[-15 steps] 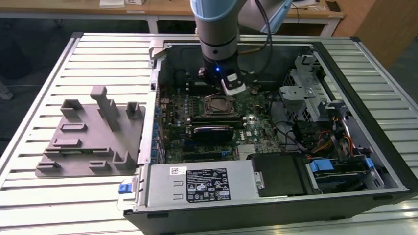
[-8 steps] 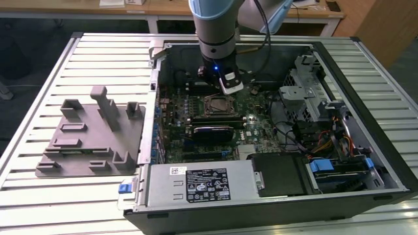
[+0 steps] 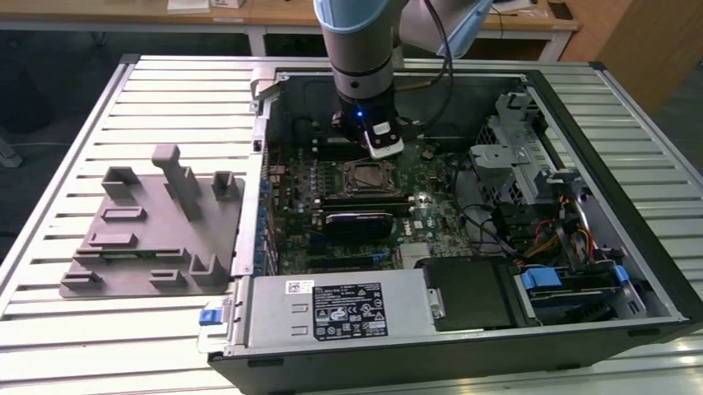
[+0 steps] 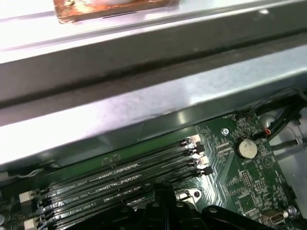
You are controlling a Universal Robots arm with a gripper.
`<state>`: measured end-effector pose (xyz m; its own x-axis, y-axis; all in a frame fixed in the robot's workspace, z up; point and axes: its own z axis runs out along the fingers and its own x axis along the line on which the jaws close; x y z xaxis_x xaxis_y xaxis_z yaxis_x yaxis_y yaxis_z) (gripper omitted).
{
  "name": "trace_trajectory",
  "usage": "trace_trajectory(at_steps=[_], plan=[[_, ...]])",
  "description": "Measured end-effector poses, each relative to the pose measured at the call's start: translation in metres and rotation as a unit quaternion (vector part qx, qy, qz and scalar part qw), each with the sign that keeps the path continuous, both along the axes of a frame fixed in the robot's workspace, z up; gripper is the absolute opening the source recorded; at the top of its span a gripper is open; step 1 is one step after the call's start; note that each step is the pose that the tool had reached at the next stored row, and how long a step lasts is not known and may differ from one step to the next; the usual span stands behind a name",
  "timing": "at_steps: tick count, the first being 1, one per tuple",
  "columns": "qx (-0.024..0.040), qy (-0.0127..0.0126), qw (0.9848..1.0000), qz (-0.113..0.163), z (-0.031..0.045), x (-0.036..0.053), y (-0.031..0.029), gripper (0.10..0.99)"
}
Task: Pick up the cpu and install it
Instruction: 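Install the first cpu locking lever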
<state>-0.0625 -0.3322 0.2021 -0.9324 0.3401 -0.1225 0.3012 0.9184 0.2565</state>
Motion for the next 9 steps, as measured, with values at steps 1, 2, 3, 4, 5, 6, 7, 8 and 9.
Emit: trace_trajectory(at_steps=[1, 2, 3, 4, 5, 6, 7, 8, 9], plan=[[0.0000, 0.0000, 1.0000, -0.003, -0.0004, -0.0003, 0.0003, 0.106], [0.0000, 0.0000, 1.0000, -0.005, -0.0008, -0.0007, 0.0006, 0.106], [0.0000, 0.0000, 1.0000, -0.006, -0.0011, -0.0012, 0.0009, 0.106], [-0.0001, 0.0000, 1.0000, -0.006, -0.0014, -0.0020, 0.0012, 0.106], [0.0000, 0.0000, 1.0000, -0.007, -0.0016, -0.0030, 0.0016, 0.106], [0.0000, -0.0001, 1.0000, -0.007, -0.0018, -0.0041, 0.0020, 0.106], [0.0000, -0.0001, 1.0000, -0.007, -0.0020, -0.0052, 0.0025, 0.106], [0.0000, -0.0001, 1.0000, -0.008, -0.0022, -0.0062, 0.0030, 0.106], [0.0000, -0.0001, 1.0000, -0.008, -0.0024, -0.0067, 0.0035, 0.106]])
